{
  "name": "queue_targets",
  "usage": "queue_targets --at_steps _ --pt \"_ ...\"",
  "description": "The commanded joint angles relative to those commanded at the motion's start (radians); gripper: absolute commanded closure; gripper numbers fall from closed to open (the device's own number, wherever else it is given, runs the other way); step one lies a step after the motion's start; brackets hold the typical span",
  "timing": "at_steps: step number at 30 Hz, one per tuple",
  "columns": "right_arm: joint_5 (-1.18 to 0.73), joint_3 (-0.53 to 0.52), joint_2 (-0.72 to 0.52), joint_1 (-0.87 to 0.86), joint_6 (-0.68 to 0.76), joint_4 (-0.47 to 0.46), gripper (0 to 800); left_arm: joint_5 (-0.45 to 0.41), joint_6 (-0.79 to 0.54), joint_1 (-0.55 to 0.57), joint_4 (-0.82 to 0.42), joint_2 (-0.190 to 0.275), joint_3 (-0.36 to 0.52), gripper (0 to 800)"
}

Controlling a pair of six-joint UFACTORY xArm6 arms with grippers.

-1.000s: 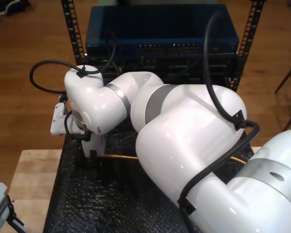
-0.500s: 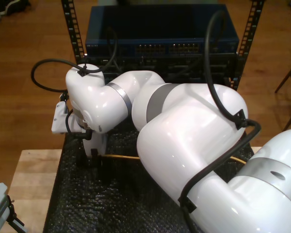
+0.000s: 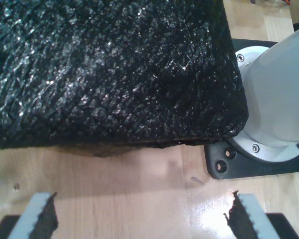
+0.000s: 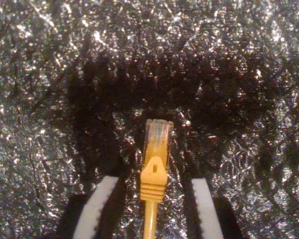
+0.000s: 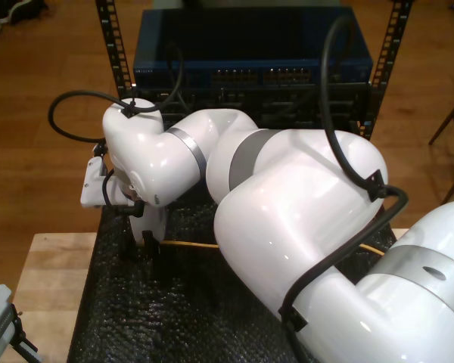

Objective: Grab the cable and plug it in

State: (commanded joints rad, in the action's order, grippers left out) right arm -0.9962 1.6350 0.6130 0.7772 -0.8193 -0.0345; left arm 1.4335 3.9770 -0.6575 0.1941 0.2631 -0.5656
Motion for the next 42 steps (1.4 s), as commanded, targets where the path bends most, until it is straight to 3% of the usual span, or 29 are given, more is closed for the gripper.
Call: queue_targets --at_steps 18,36,42 --pt "0.0 0.002 0.0 0.005 0.002 -0.023 540 0.002 0.008 0.017 0.0 0.0 -0.003 0" --pt "0.0 0.009 0.0 0.006 0.0 -0.063 753 0.002 0.008 0.018 0.0 0.0 -0.006 0" --pt "0.0 0.023 0.0 0.002 -0.005 -0.075 782 0.003 0.008 0.018 0.0 0.0 -0.005 0"
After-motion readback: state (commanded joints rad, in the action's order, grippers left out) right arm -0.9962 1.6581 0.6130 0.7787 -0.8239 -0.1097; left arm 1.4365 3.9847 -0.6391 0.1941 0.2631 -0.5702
